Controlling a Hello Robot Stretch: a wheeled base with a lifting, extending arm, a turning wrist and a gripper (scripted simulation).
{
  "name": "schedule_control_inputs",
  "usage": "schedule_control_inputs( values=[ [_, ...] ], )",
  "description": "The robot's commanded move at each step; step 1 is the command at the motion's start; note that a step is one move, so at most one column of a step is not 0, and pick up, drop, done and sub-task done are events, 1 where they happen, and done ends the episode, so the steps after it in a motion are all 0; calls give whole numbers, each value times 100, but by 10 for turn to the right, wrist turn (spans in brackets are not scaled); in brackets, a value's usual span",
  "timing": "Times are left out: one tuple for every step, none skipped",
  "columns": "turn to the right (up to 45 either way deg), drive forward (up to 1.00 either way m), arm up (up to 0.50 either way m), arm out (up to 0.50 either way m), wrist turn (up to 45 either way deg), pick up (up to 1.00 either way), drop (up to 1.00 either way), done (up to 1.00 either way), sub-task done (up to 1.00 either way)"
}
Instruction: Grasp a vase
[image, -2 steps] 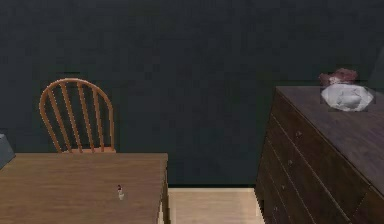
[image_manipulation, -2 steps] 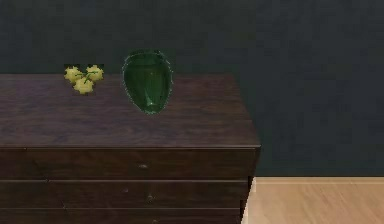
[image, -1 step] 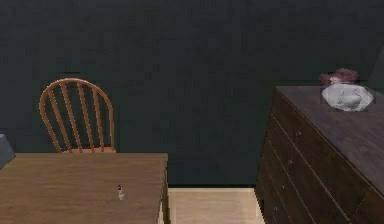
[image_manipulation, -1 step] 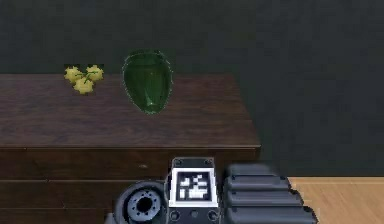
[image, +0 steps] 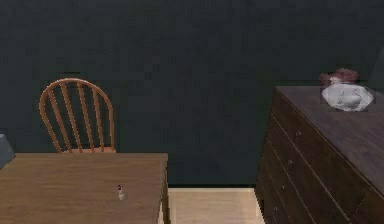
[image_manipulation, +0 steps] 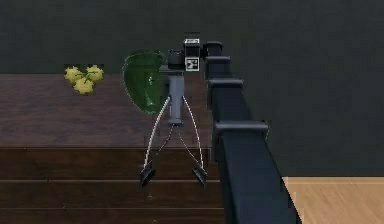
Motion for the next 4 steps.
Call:
schedule_control_inputs(
  values=[
    [0,0,0,0,450,0,0,0,0],
    [0,0,0,0,450,0,0,0,0],
    [0,0,0,0,450,0,0,0,0],
    [0,0,0,0,150,0,0,0,0]
  ],
)
